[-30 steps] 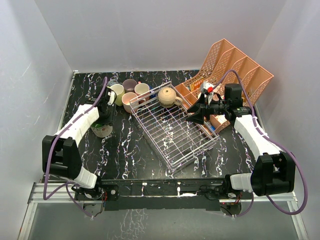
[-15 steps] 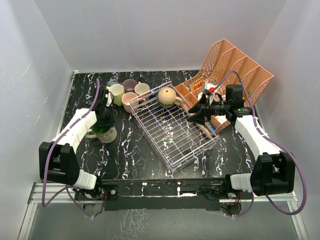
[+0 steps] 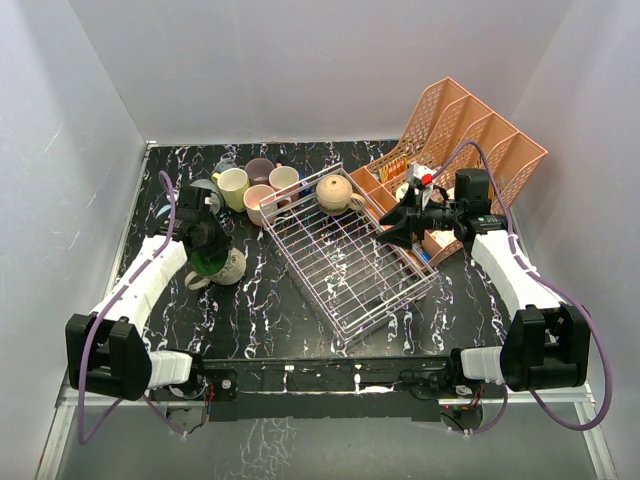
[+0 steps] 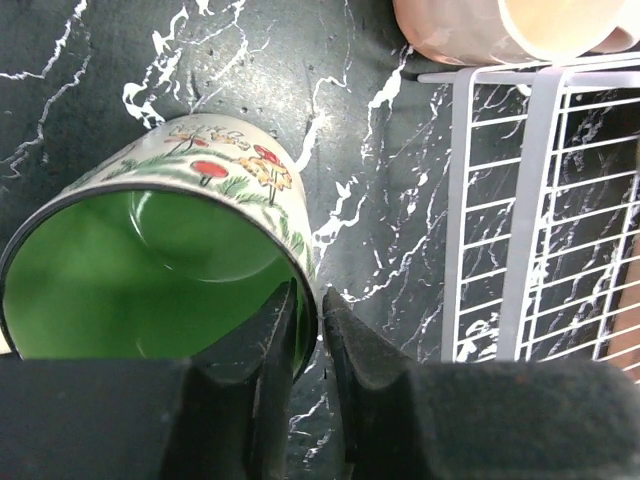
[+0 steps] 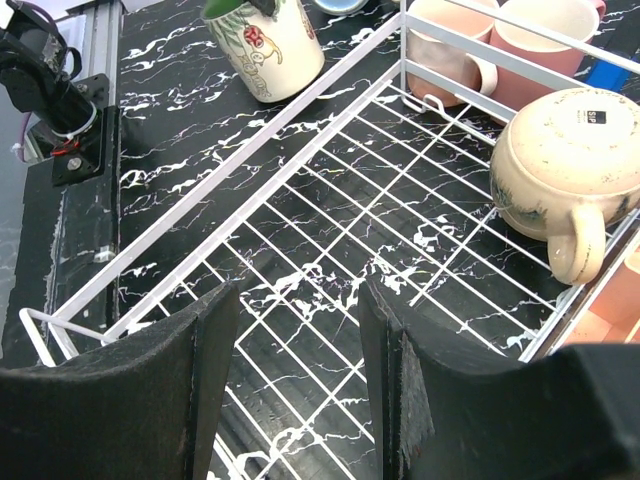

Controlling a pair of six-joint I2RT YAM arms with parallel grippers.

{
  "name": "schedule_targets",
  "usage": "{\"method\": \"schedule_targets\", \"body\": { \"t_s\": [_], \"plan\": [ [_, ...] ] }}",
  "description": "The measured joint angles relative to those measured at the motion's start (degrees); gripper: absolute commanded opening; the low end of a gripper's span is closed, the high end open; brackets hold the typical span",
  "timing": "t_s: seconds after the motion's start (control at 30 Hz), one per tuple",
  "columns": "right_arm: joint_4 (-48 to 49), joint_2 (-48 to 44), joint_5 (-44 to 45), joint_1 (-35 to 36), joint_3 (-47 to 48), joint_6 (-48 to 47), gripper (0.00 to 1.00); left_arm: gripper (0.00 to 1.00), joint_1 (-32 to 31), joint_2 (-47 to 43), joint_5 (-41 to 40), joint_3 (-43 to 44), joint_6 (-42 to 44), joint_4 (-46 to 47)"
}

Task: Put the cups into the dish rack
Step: Adjust the cup at the center of the board.

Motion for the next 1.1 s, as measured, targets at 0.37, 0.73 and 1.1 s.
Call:
{"method": "schedule_targets", "body": {
  "t_s": [0.37, 0.73, 1.1],
  "plan": [
    [0.0, 0.0, -0.2, -1.0, 0.0, -0.3, 0.54, 0.68, -0.2, -4.8, 0.2, -0.5, 1.6, 1.3],
    [-0.3, 0.0, -1.7, -1.4, -1.0, -2.3, 0.54, 0.81, -0.2, -11.0, 5.5, 0.2, 31.2, 0.0],
    [-0.4, 0.0, -2.3, -1.6, -1.0, -3.0, 0.54, 0.63, -0.2, -4.3, 11.7, 0.5, 50.8, -5.0]
  ]
}}
